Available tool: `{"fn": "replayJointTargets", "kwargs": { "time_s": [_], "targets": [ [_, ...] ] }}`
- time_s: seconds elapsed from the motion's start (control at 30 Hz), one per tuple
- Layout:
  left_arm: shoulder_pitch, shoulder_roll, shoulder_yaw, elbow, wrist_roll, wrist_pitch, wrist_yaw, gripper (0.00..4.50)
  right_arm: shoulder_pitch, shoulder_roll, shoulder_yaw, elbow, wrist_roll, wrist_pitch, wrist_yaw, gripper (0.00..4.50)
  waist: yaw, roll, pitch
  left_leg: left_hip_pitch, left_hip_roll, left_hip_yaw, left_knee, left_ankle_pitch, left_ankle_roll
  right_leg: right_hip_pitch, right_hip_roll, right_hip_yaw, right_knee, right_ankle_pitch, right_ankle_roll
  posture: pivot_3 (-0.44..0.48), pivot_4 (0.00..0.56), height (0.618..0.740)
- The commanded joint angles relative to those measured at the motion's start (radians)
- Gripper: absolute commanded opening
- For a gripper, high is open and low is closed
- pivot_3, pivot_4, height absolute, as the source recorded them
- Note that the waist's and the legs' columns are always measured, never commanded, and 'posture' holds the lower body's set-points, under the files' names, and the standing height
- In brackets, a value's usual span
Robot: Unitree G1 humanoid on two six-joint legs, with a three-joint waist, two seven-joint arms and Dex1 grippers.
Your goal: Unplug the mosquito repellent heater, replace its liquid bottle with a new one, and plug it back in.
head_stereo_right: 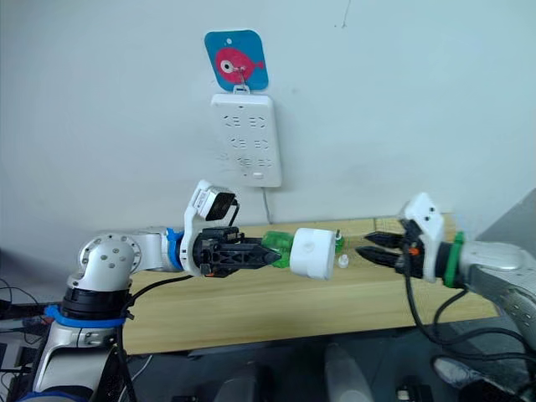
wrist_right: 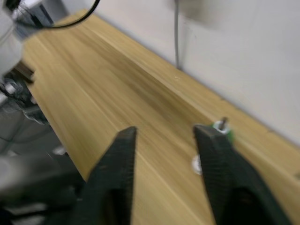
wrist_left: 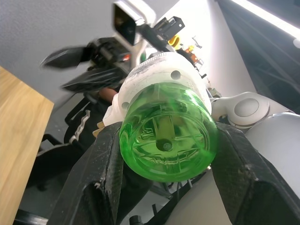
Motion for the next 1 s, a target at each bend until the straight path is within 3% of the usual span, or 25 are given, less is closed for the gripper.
{"fn": "replayJointTargets", "kwargs": {
  "time_s": [0.03, 0.13, 0.3, 0.53, 0.7, 1.0],
  "targets": [
    [-0.015, 0.015, 0.011, 0.005, 0.017, -0.031, -0.039, 2.32, 0.039, -0.031, -0.092, -0.088, -0.039, -0.107, 0.132, 3.44, -0.003, 0.000, 0.000, 0.000, 0.000, 0.000, 0.000, 0.000, 0.000, 0.000, 0.000, 0.000, 0.000, -0.002, 0.003, -0.201, 0.161, 0.733],
    [-0.023, 0.025, 0.002, 0.025, 0.048, -0.048, -0.062, 2.32, 0.053, -0.029, -0.127, -0.174, -0.023, -0.126, 0.168, 4.48, -0.007, 0.000, 0.000, 0.002, 0.001, 0.001, -0.001, 0.000, 0.000, 0.000, 0.001, 0.001, 0.001, -0.002, 0.004, -0.211, 0.161, 0.733],
    [-0.033, 0.030, -0.007, 0.042, 0.082, -0.060, -0.093, 2.32, -0.032, 0.005, -0.091, -0.292, 0.005, -0.100, 0.080, 4.50, -0.007, 0.000, 0.000, 0.002, 0.001, 0.000, 0.000, 0.000, 0.000, 0.001, 0.001, 0.001, 0.001, -0.002, 0.004, -0.217, 0.159, 0.733],
    [-0.040, 0.023, -0.017, 0.034, 0.101, -0.055, -0.114, 2.32, -0.207, 0.087, 0.051, -0.310, -0.002, -0.017, -0.060, 4.50, -0.006, 0.000, 0.000, 0.001, 0.001, 0.000, 0.000, 0.000, 0.000, 0.000, 0.000, 0.001, 0.001, 0.001, -0.001, -0.217, 0.153, 0.733],
    [-0.047, 0.010, -0.009, 0.026, 0.102, -0.044, -0.107, 2.32, -0.274, 0.120, 0.103, -0.320, 0.049, 0.051, -0.078, 4.50, -0.006, 0.000, 0.000, 0.001, 0.001, -0.001, 0.000, 0.000, 0.000, 0.000, 0.000, 0.001, 0.000, 0.001, -0.001, -0.210, 0.150, 0.733],
    [-0.049, 0.002, -0.001, 0.018, 0.102, -0.030, -0.096, 2.32, -0.279, 0.070, 0.043, -0.310, 0.168, 0.131, -0.024, 4.50, -0.004, -0.001, -0.001, 0.000, 0.000, -0.002, 0.000, 0.000, 0.000, 0.000, -0.001, 0.000, 0.000, 0.001, -0.001, -0.204, 0.150, 0.733]
  ]
}}
